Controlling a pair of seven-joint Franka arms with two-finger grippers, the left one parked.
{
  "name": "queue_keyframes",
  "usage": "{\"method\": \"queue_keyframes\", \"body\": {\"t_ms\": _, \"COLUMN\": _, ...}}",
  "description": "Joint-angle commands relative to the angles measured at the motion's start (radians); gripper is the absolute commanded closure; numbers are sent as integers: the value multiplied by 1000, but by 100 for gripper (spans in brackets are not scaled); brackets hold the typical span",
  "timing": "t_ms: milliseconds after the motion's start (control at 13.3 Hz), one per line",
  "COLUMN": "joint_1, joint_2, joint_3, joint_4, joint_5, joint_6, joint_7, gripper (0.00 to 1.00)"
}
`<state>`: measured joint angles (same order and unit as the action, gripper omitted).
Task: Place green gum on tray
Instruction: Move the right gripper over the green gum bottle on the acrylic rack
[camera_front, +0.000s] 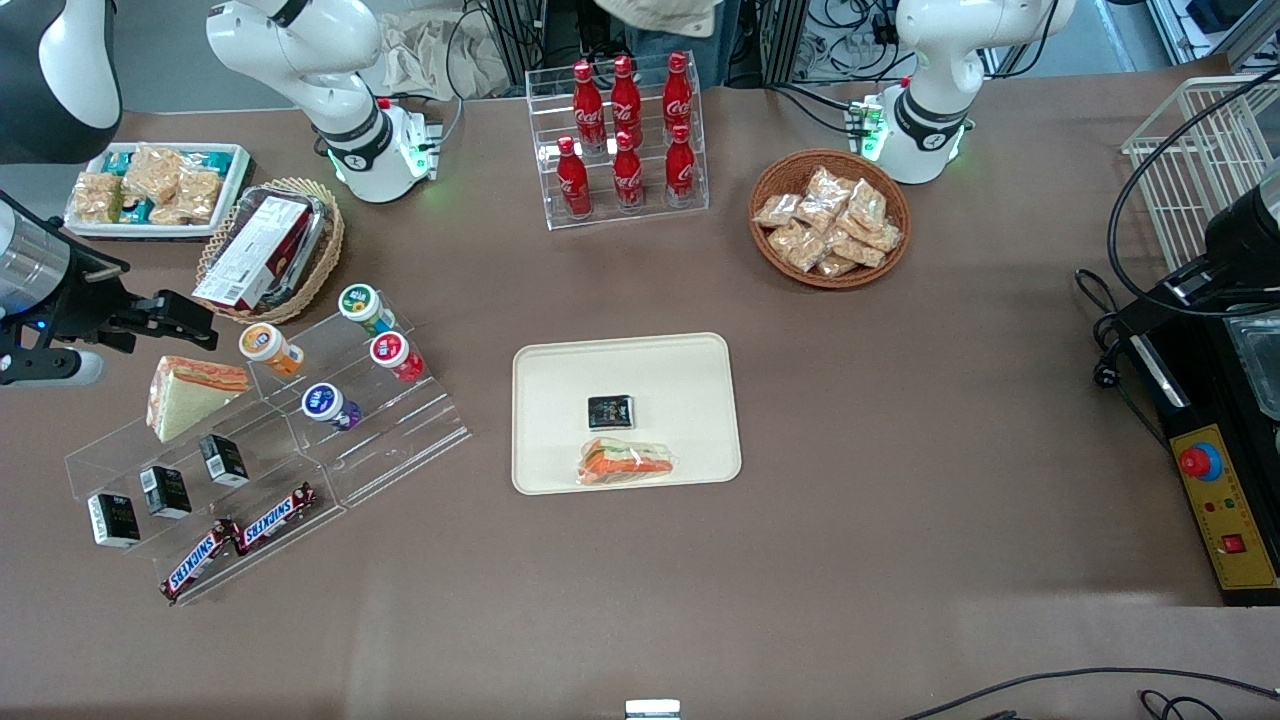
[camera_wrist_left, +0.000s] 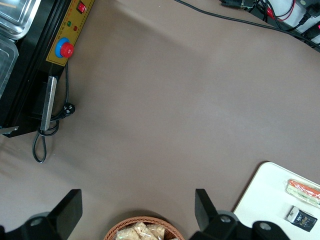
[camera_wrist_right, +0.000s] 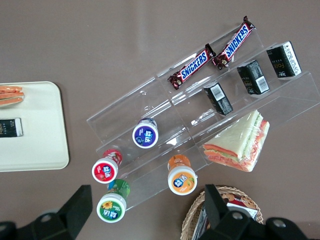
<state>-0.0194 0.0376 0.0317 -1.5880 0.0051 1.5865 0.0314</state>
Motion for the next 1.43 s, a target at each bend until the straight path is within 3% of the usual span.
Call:
{"method": "queue_keyframes", "body": {"t_ms": 0, "joint_1": -2, "joint_2": -7, "joint_3": 5, "joint_4": 5, "joint_5": -11, "joint_6": 3, "joint_7": -13, "gripper": 0}}
{"method": "queue_keyframes", "body": {"t_ms": 300, "joint_1": 28, "joint_2": -34, "joint_3": 5, "joint_4": -26, "joint_5": -10, "joint_6": -17, "joint_7": -18, "gripper": 0}}
{"method": "queue_keyframes", "body": {"t_ms": 750, "joint_1": 102, "joint_2": -165, "joint_3": 8, "joint_4": -214, "joint_5": -10, "joint_6": 0, "joint_7": -18, "gripper": 0}}
{"method": "queue_keyframes", "body": {"t_ms": 1350, "joint_1": 127, "joint_2": -329, "joint_3": 54, "joint_4": -549, "joint_5": -8, "joint_6": 187, "joint_7": -8, "gripper": 0}}
